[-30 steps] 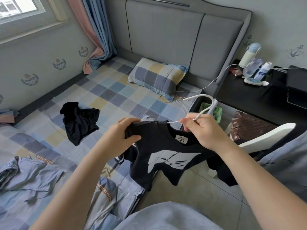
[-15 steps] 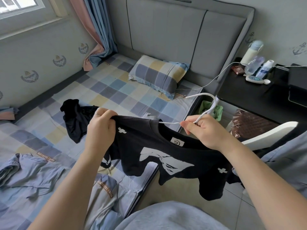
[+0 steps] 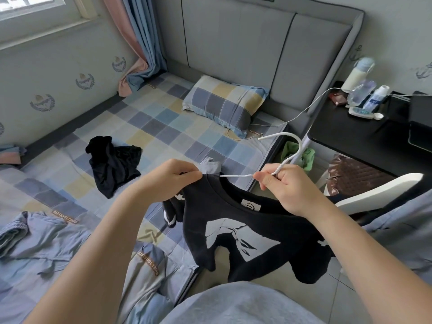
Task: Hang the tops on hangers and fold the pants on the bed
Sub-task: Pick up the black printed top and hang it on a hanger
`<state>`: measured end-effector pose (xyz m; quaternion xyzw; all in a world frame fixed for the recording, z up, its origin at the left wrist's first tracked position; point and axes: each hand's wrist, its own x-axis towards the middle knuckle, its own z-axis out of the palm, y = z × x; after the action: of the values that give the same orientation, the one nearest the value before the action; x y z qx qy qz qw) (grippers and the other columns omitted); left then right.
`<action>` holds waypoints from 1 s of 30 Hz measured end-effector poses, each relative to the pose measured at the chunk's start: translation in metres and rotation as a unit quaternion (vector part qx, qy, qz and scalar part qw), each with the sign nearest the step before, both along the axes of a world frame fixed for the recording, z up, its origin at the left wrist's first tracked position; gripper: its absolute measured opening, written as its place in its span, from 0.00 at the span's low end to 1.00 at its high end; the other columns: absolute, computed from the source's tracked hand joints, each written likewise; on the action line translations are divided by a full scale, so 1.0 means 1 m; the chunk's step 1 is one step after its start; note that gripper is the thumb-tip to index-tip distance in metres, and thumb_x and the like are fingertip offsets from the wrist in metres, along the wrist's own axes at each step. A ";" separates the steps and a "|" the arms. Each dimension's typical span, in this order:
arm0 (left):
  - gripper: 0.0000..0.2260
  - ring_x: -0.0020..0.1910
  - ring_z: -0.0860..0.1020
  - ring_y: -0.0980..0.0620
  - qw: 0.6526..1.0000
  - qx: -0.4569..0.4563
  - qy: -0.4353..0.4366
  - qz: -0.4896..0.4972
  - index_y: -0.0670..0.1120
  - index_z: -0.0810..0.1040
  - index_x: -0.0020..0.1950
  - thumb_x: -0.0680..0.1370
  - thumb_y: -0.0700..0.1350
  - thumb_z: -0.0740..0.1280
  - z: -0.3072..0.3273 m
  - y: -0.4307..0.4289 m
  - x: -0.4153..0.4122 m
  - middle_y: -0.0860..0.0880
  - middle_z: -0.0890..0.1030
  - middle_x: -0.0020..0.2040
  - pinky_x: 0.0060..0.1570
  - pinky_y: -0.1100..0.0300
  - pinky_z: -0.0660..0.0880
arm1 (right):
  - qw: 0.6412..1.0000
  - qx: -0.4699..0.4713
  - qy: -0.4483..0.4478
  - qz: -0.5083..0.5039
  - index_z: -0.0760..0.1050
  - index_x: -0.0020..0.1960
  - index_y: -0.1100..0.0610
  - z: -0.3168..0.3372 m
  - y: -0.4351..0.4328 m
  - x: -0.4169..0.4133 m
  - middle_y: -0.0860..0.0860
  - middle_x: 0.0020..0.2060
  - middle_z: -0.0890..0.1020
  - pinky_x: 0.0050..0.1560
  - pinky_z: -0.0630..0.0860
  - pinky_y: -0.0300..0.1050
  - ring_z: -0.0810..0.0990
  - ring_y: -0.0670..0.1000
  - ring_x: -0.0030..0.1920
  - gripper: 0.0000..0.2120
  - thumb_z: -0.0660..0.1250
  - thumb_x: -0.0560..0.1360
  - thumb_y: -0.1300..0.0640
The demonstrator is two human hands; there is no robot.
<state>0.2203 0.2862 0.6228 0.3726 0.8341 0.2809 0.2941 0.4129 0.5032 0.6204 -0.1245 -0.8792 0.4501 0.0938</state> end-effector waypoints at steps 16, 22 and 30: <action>0.06 0.45 0.78 0.61 0.989 0.131 0.055 0.043 0.54 0.83 0.45 0.78 0.42 0.72 -0.013 0.013 0.020 0.59 0.81 0.44 0.44 0.73 0.72 | 0.999 0.038 0.035 -0.013 0.72 0.32 0.53 -0.005 -0.008 -0.001 0.54 0.25 0.72 0.34 0.70 0.54 0.70 0.55 0.28 0.20 0.64 0.81 0.50; 0.02 0.46 0.80 0.65 0.964 0.203 0.157 0.064 0.42 0.80 0.46 0.77 0.36 0.72 -0.026 0.013 0.033 0.62 0.81 0.44 0.45 0.73 0.75 | 0.999 0.017 0.031 -0.038 0.79 0.37 0.57 -0.007 -0.013 -0.010 0.46 0.23 0.72 0.30 0.67 0.38 0.69 0.46 0.26 0.16 0.67 0.81 0.51; 0.06 0.43 0.78 0.56 0.960 0.197 0.188 0.072 0.46 0.80 0.54 0.81 0.37 0.66 -0.022 0.013 0.026 0.53 0.81 0.45 0.43 0.73 0.70 | 0.999 -0.025 0.015 -0.028 0.81 0.48 0.45 0.001 0.000 -0.016 0.46 0.35 0.82 0.41 0.75 0.35 0.78 0.40 0.36 0.01 0.72 0.77 0.50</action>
<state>0.2468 0.2994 0.6009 0.4082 0.8273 0.3847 0.0318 0.3971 0.5036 0.6219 -0.1447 -0.8621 0.4714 0.1169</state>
